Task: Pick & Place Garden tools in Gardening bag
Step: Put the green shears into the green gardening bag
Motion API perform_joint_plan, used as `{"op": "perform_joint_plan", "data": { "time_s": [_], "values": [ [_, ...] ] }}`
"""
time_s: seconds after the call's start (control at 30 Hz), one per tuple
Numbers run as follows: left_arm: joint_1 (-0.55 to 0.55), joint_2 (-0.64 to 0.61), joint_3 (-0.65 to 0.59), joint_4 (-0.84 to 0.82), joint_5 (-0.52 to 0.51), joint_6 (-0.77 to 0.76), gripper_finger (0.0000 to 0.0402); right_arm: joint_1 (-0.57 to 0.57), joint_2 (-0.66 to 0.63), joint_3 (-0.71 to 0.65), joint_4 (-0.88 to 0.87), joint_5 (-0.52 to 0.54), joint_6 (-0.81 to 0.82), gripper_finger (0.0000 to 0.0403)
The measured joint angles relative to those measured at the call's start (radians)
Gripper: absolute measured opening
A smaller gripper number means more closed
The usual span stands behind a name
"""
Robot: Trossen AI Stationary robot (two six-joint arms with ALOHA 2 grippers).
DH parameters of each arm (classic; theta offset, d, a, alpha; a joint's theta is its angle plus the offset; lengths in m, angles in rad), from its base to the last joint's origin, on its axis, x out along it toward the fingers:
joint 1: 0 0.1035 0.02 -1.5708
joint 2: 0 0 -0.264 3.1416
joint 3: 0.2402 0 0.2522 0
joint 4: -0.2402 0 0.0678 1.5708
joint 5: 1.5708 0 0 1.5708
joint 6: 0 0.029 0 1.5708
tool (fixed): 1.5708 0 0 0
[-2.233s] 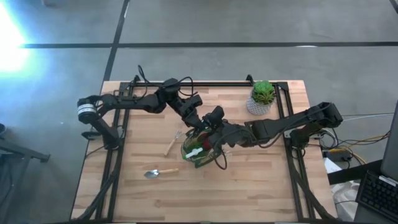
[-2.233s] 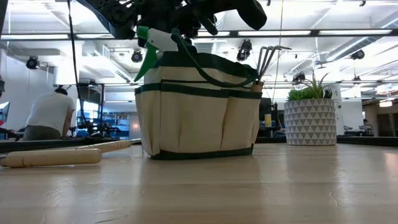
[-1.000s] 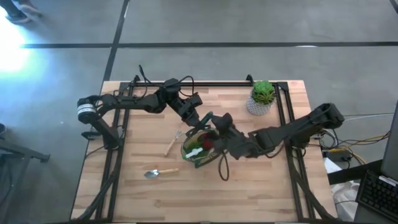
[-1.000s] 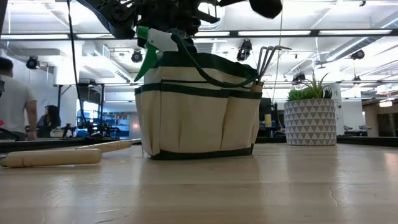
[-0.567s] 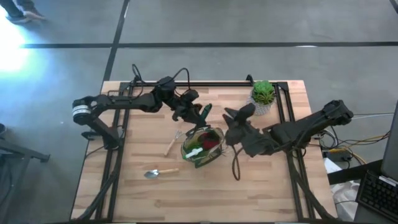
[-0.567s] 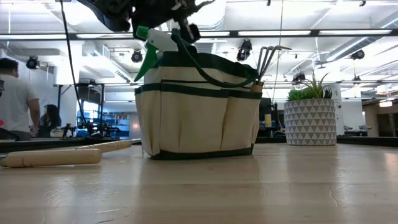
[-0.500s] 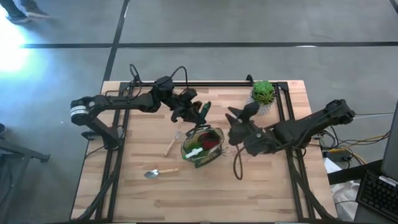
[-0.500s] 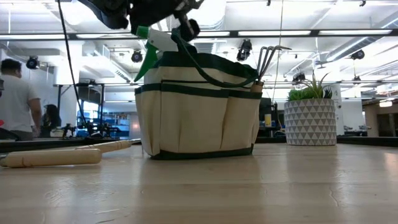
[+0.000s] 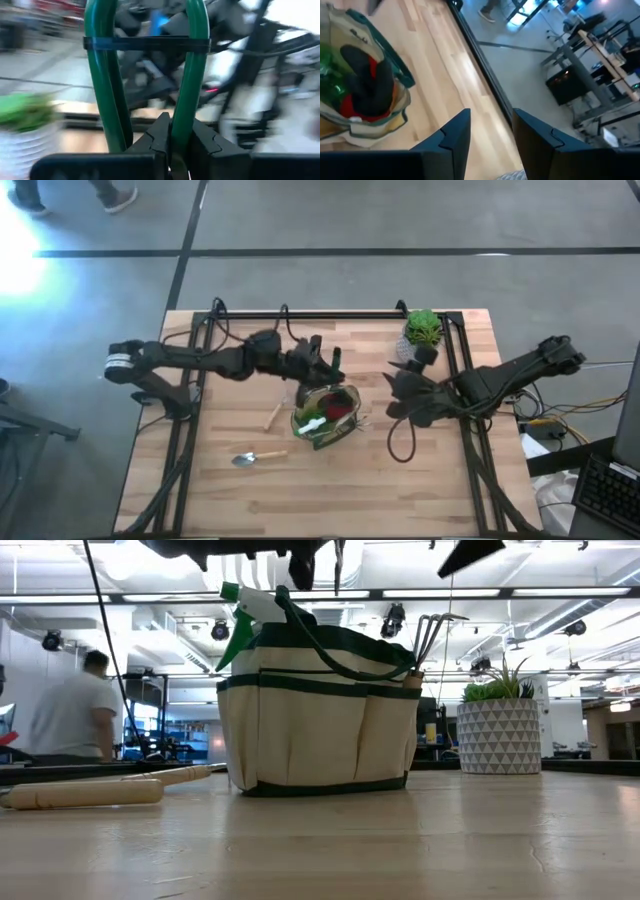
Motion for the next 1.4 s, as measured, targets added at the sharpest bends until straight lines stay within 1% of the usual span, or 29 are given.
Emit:
{"op": "perform_joint_plan", "data": {
  "time_s": [0.1,0.17,0.3,0.37,0.43,0.53,0.6,0.67,0.8,1.17,1.27,1.4],
  "values": [
    [-0.057,0.0,-0.011,-0.03,-0.206,0.087,0.0036,0.0,-0.035,-0.08,0.084,0.0,0.009,0.0132],
    [-0.092,0.0,-0.017,-0.03,-0.313,0.13,0.0036,0.0,-0.063,-0.14,0.179,0.0,-0.019,0.0129],
    [-0.154,0.0,-0.02,-0.025,-0.445,0.199,0.0036,-0.005,-0.126,-0.25,0.415,-0.006,-0.133,0.0123],
    [-0.18,0.0,-0.02,-0.017,-0.514,0.225,0.0036,-0.015,-0.16,-0.304,0.56,-0.039,-0.218,0.012],
    [-0.203,0.0,-0.02,-0.012,-0.591,0.248,0.0036,-0.031,-0.192,-0.355,0.738,-0.114,-0.318,0.0118],
    [-0.235,0.0,-0.02,-0.008,-0.709,0.279,0.0036,-0.067,-0.231,-0.422,0.946,-0.309,-0.422,0.0116],
    [-0.254,0.0,-0.021,-0.008,-0.777,0.293,0.0036,-0.095,-0.25,-0.458,1.041,-0.438,-0.456,0.0117],
    [-0.273,0.0,-0.022,-0.008,-0.823,0.309,0.0036,-0.124,-0.262,-0.479,1.088,-0.515,-0.462,0.0119],
    [-0.294,0.0,-0.024,-0.007,-0.867,0.316,0.0036,-0.166,-0.266,-0.497,1.096,-0.535,-0.44,0.012],
    [-0.295,-0.004,-0.026,-0.02,-0.871,0.311,0.0036,-0.175,-0.259,-0.498,1.096,-0.535,-0.431,0.0103],
    [-0.299,-0.023,-0.027,-0.047,-0.871,0.31,0.0036,-0.175,-0.259,-0.498,1.089,-0.535,-0.428,0.0099],
    [-0.326,-0.08,-0.032,-0.104,-0.871,0.289,0.0036,-0.174,-0.259,-0.498,1.055,-0.532,-0.418,0.0094]
  ]
}}
